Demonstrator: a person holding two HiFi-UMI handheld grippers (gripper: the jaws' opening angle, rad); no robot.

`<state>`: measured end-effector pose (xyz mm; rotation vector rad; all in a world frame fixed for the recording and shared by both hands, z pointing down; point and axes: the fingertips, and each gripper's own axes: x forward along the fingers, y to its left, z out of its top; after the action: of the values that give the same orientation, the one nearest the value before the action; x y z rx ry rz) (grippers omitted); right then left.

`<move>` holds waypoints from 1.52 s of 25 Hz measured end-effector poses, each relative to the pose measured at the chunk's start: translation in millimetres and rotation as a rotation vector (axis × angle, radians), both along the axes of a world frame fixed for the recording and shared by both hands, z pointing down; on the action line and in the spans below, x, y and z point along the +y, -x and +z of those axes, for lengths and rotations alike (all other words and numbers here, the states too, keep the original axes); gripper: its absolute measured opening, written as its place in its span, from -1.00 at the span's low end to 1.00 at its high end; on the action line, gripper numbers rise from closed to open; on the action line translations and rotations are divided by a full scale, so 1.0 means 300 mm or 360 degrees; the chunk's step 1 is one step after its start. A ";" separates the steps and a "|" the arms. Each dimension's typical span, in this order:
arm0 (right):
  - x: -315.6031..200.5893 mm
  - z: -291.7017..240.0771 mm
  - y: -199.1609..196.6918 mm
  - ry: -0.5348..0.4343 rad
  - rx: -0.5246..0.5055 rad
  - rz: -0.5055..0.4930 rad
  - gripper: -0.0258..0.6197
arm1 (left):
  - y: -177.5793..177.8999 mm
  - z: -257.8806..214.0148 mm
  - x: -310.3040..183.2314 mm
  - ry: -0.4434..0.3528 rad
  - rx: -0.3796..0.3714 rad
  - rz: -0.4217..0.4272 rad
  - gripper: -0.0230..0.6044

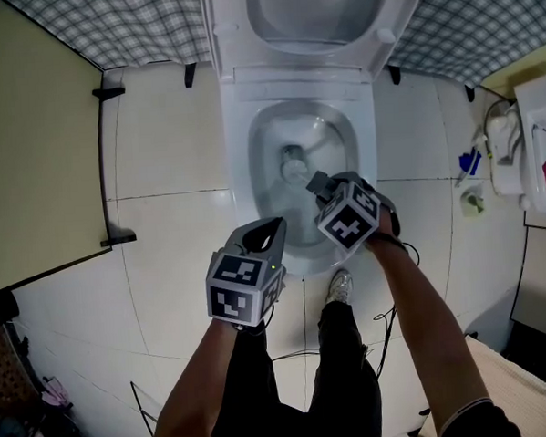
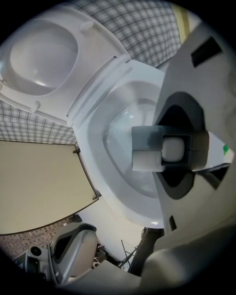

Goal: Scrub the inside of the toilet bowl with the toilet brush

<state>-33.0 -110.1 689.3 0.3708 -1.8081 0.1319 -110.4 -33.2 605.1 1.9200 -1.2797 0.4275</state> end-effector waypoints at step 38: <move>0.044 -0.807 -1.001 -0.0294 -0.1111 0.1277 -0.34 | -0.524 -0.149 -0.089 -0.0080 -0.0055 0.0345 -0.90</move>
<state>267.5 -96.9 447.1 1.2975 -2.2486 0.7277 46.9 -59.9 560.3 2.1116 -1.1170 0.5451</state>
